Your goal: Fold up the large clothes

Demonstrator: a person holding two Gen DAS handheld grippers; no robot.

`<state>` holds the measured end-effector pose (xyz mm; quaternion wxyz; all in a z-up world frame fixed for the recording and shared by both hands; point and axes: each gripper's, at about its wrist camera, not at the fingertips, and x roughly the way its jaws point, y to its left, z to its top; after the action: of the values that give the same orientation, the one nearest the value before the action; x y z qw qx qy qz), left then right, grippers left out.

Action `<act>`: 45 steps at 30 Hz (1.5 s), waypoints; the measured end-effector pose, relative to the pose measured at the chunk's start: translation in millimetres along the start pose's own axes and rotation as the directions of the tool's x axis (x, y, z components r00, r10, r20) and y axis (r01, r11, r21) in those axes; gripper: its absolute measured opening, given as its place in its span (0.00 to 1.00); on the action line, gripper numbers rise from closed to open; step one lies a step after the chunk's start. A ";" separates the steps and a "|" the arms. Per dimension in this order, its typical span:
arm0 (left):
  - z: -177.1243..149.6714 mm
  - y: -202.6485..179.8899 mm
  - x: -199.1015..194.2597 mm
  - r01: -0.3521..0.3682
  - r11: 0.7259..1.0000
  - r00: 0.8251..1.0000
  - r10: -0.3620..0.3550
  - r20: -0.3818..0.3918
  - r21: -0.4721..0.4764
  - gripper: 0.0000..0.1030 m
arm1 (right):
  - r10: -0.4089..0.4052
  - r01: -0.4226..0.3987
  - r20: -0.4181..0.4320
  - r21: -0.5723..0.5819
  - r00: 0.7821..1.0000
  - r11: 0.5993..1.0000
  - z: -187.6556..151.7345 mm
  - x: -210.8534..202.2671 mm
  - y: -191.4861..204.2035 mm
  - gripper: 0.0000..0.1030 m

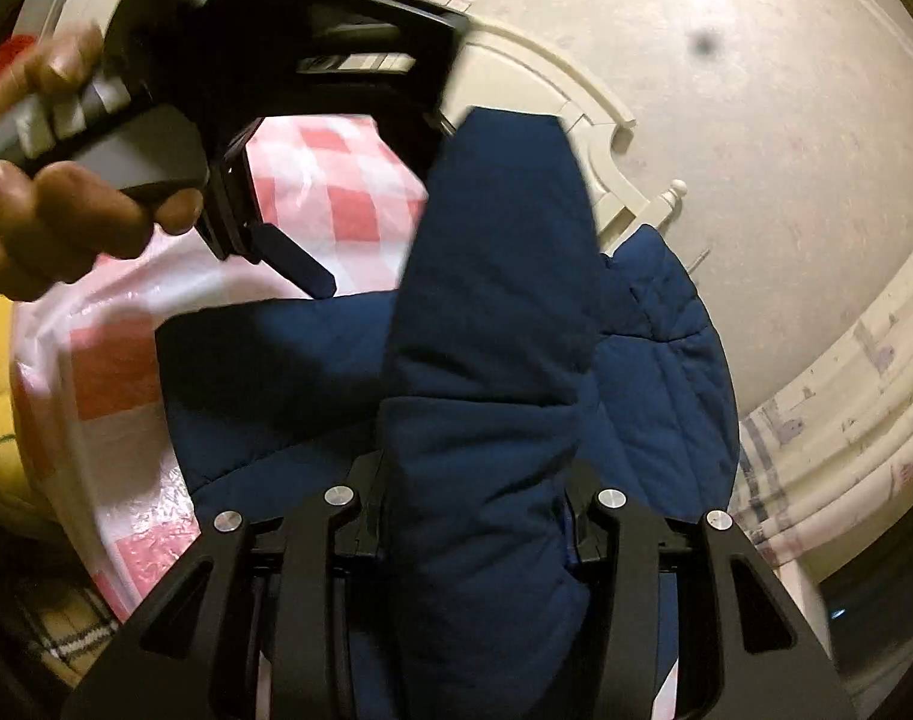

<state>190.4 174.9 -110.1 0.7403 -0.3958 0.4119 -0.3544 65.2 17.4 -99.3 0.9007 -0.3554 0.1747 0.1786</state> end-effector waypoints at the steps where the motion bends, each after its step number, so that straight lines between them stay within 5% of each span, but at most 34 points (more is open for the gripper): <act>1: 5.5 0.7 -0.6 0.029 1.000 1.000 -0.029 0.006 -0.011 0.98 | 0.004 -0.005 0.014 0.018 1.000 1.000 -0.7 -2.3 -3.8 0.44; 3: 11.0 -8.2 8.6 0.039 0.999 0.999 -0.039 0.026 0.007 0.98 | 0.008 -0.011 0.048 0.044 0.999 0.999 -3.0 -7.2 -9.1 0.43; 7: 19.4 -32.0 52.5 -0.023 0.993 0.993 0.035 -0.112 0.113 0.98 | 0.001 -0.004 0.082 0.029 0.997 1.000 -10.1 -19.4 -6.6 0.43; 12: 41.2 -71.9 93.8 -0.059 0.968 0.976 0.108 -0.189 0.246 0.98 | -0.058 0.068 0.074 -0.137 0.996 0.988 -12.6 -15.9 23.0 0.43; 14: 41.0 -86.5 116.3 -0.197 0.913 0.933 0.286 -0.218 0.357 0.98 | -0.070 0.085 0.088 -0.178 0.994 0.980 -16.1 -14.5 20.7 0.43; 16: 38.7 -90.4 146.8 -0.382 0.783 0.816 0.535 -0.218 0.491 0.98 | -0.068 0.090 0.108 -0.215 0.992 0.972 -20.4 -16.8 25.0 0.44; 17: 41.0 -87.5 154.6 -0.381 0.782 0.805 0.543 -0.239 0.494 0.98 | -0.076 0.101 0.115 -0.235 0.990 0.967 -23.5 -17.5 27.1 0.48; 19: 44.5 -85.4 155.3 -0.365 0.798 0.828 0.514 -0.226 0.479 0.86 | -0.104 0.130 0.120 -0.243 0.987 0.961 -28.3 -21.0 26.8 0.55; 20: 43.9 -87.7 150.9 -0.341 0.808 0.852 0.481 -0.206 0.480 0.63 | -0.092 0.120 0.124 -0.241 0.988 0.963 -31.1 -29.7 28.7 0.78; 22: 38.9 -90.5 140.7 -0.340 0.803 0.871 0.465 -0.158 0.489 0.44 | -0.104 0.131 0.136 -0.211 0.985 0.969 -39.8 -39.6 21.0 0.94; 26: 25.2 -95.8 128.5 -0.362 0.767 0.882 0.466 -0.072 0.530 0.27 | -0.128 0.127 0.010 0.041 0.992 0.991 -73.8 -45.9 -28.2 0.95; 28: 19.4 -104.6 124.1 -0.365 0.762 0.888 0.457 -0.045 0.535 0.23 | -0.018 0.042 -0.088 0.282 0.996 0.958 -101.2 -37.0 -64.7 0.95; 30: 11.8 -119.5 114.7 -0.360 0.752 0.900 0.435 -0.005 0.552 0.18 | 0.033 0.016 -0.127 0.369 0.991 0.929 -118.2 -28.3 -75.2 0.95; 34: -8.0 -152.6 76.6 -0.343 0.728 0.924 0.374 0.076 0.594 0.15 | 0.059 0.015 -0.181 0.379 0.982 0.925 -120.7 -19.6 -75.1 0.95; 36: -11.7 -141.4 54.5 -0.336 0.742 0.932 0.350 0.092 0.581 0.15 | 0.020 0.037 -0.180 0.307 0.983 0.951 -117.0 -22.0 -69.2 0.95; 39: -5.7 -72.5 43.0 -0.352 0.818 0.929 0.365 0.061 0.454 0.17 | 0.048 0.016 -0.182 0.336 0.982 0.942 -124.2 -14.1 -69.5 0.95; 41: -2.6 -31.8 37.3 -0.243 0.899 0.968 0.246 0.040 0.364 0.20 | 0.070 0.000 -0.184 0.353 0.980 0.936 -124.9 -11.8 -66.4 0.95; 42: -2.3 -25.7 34.9 -0.219 0.908 0.975 0.219 0.043 0.358 0.24 | 0.087 -0.014 -0.200 0.340 0.976 0.940 -123.1 -10.3 -67.9 0.95; 45: -6.1 -35.2 39.3 -0.306 0.860 0.951 0.297 0.087 0.408 0.39 | 0.179 -0.134 -0.163 0.252 0.970 0.958 -109.3 -30.5 -73.1 0.90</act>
<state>194.1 124.4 -94.3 0.8581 -0.1633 0.3756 -0.3097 50.6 -115.4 -118.6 0.8999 -0.2444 0.3050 0.1936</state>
